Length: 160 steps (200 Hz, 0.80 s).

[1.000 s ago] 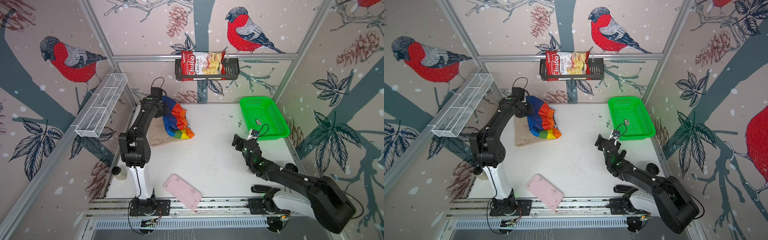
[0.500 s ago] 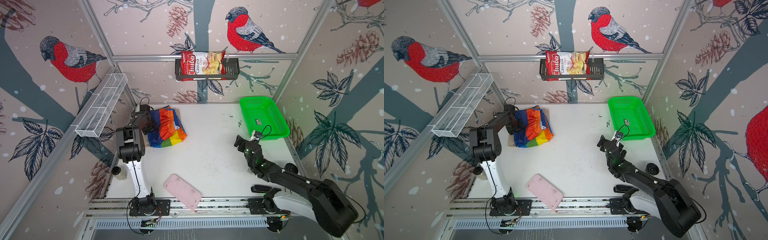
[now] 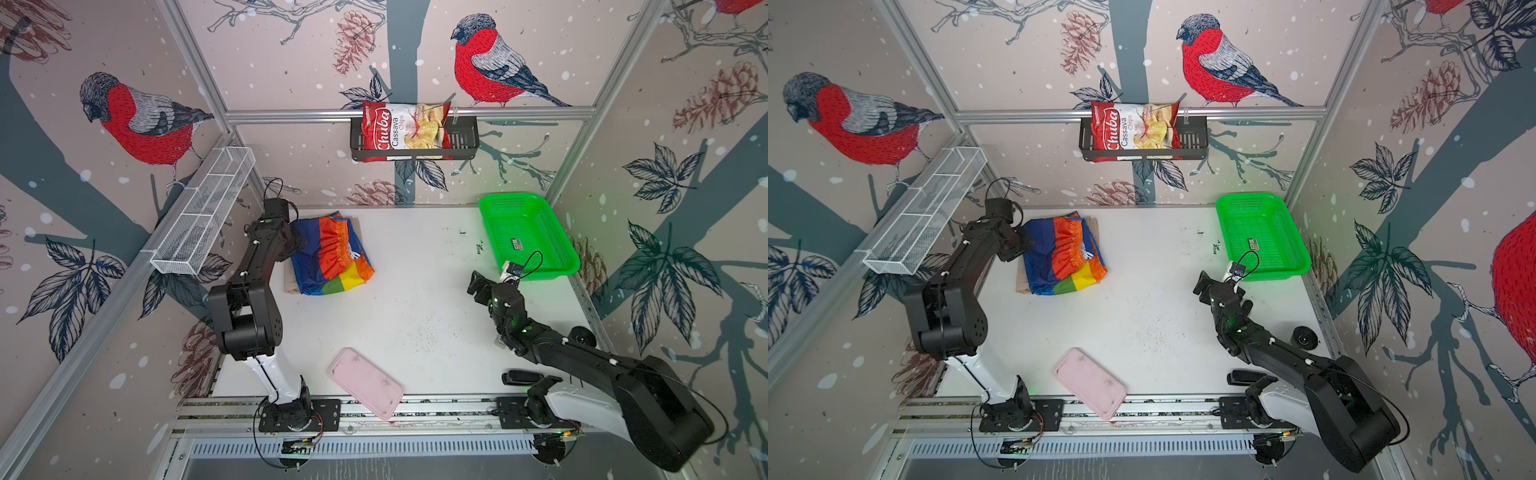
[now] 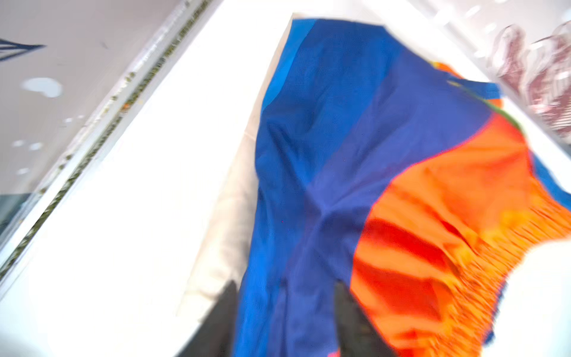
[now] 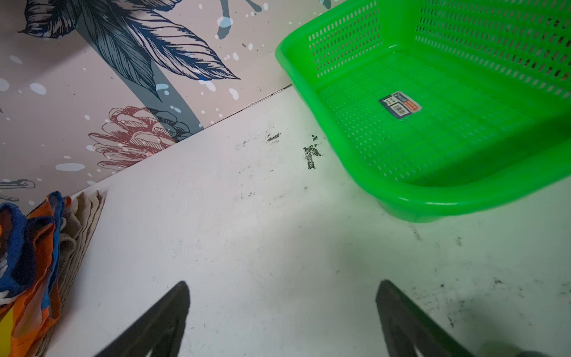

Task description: Fold and stack the shorts

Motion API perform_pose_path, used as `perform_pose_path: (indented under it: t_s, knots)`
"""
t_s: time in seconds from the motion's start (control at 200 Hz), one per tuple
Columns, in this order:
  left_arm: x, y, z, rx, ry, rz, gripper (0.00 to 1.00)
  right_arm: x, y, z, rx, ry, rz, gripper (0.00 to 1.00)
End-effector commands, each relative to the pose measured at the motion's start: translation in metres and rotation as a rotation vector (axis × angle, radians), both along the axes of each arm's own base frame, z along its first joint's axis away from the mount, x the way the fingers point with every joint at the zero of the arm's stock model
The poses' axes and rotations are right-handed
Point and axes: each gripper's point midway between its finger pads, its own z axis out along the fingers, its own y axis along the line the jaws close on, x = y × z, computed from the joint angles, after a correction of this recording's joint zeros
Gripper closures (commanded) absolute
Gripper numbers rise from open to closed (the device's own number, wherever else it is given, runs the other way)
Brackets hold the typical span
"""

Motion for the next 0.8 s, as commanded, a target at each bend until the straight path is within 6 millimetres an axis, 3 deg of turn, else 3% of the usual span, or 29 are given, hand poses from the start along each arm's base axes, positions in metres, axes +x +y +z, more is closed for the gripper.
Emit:
perform_pose_path:
  t_s: [0.0, 0.06, 0.09, 0.15, 0.38, 0.52, 0.655, 0.795]
  knots:
    - [-0.011, -0.016, -0.006, -0.071, -0.014, -0.037, 0.81, 0.003, 0.018, 0.01, 0.053, -0.035, 0.081, 0.55]
    - [-0.016, -0.028, -0.022, -0.126, -0.007, -0.051, 0.95, 0.004, 0.023, 0.011, 0.063, -0.034, 0.105, 0.81]
    - [-0.018, -0.033, -0.031, -0.151, 0.001, -0.048, 1.0, 0.004, 0.025, 0.011, 0.068, -0.033, 0.114, 0.87]
    - [-0.026, -0.044, -0.052, -0.212, 0.012, -0.051, 1.0, 0.004, 0.029, 0.012, 0.075, -0.032, 0.131, 0.96]
    - [-0.081, -0.037, -0.123, -0.186, 0.162, 0.065, 1.0, 0.006, 0.035, 0.018, 0.068, -0.03, 0.159, 0.97]
    - [-0.096, -0.047, -0.15, -0.247, 0.242, 0.074, 1.0, 0.008, 0.036, 0.024, 0.063, -0.043, 0.165, 0.96]
    - [-0.094, -0.066, -0.145, -0.288, 0.238, 0.031, 1.0, 0.009, 0.037, 0.033, 0.067, -0.06, 0.169, 0.95]
    - [-0.077, -0.11, -0.095, -0.386, 0.151, -0.107, 1.0, 0.009, 0.035, 0.038, 0.071, -0.075, 0.159, 0.9]
